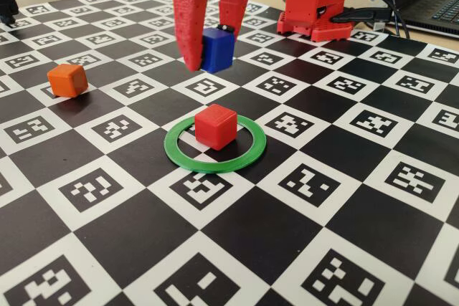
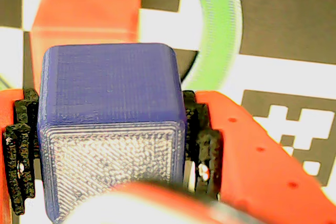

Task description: Grab the red cube then put it in the green circle then put the blue cube on top and finally the orange cube on top

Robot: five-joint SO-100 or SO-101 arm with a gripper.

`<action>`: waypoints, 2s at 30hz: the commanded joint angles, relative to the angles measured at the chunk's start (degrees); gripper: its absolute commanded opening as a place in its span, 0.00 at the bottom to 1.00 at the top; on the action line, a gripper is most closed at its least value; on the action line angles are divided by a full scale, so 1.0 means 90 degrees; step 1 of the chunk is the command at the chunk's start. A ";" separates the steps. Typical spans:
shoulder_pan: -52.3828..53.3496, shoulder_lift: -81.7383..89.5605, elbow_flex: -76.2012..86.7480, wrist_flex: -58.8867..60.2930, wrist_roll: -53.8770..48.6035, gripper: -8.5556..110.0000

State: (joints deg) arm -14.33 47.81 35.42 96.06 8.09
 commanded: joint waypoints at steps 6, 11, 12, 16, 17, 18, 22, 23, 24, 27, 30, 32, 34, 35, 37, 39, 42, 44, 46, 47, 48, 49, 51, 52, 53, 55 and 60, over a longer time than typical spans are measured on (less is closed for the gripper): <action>-0.0225 -0.0039 -0.1025 -0.0020 0.0088 0.15; -0.0332 -0.0176 -0.1084 -0.0098 0.0146 0.15; -0.0342 -0.0215 -0.1094 -0.0107 0.0166 0.15; -0.0361 -0.0410 -0.1182 -0.0176 0.0195 0.15; -0.0361 -0.0469 -0.1221 -0.0186 0.0195 0.15; -0.0352 -0.0518 -0.1250 -0.0186 0.0195 0.15; -0.0303 -0.0605 -0.1270 -0.0234 0.0195 0.15; -0.0293 -0.0605 -0.1270 -0.0234 0.0195 0.15; -0.0273 -0.0615 -0.1270 -0.0234 0.0195 0.15; -0.0254 -0.0625 -0.1270 -0.0254 0.0195 0.15; -0.0244 -0.0645 -0.1270 -0.0254 0.0186 0.15; -0.0244 -0.0654 -0.1270 -0.0264 0.0186 0.15; -0.0244 -0.0674 -0.1250 -0.0273 0.0186 0.15; -0.0234 -0.0693 -0.1250 -0.0283 0.0186 0.15; -0.0234 -0.0713 -0.1240 -0.0293 0.0186 0.15; -0.0225 -0.0723 -0.1230 -0.0303 0.0186 0.15; -0.0215 -0.0723 -0.1230 -0.0303 0.0186 0.15; -0.0215 -0.0732 -0.1211 -0.0303 0.0186 0.15; -0.0215 -0.0742 -0.1211 -0.0303 0.0186 0.15; -0.0215 -0.0752 -0.1211 -0.0293 0.0176 0.15; -0.0215 -0.0762 -0.1211 -0.0293 0.0176 0.15; -0.0205 -0.0771 -0.1211 -0.0293 0.0166 0.15; -0.0195 -0.0781 -0.1191 -0.0283 0.0176 0.15; -0.0195 -0.0781 -0.1182 -0.0283 0.0176 0.15; -0.0195 -0.0801 -0.1172 -0.0283 0.0176 0.15; -0.0195 -0.0820 -0.1152 -0.0283 0.0186 0.15; -0.0186 -0.0820 -0.1152 -0.0273 0.0254 0.17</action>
State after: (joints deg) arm -16.70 38.06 28.74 93.69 9.67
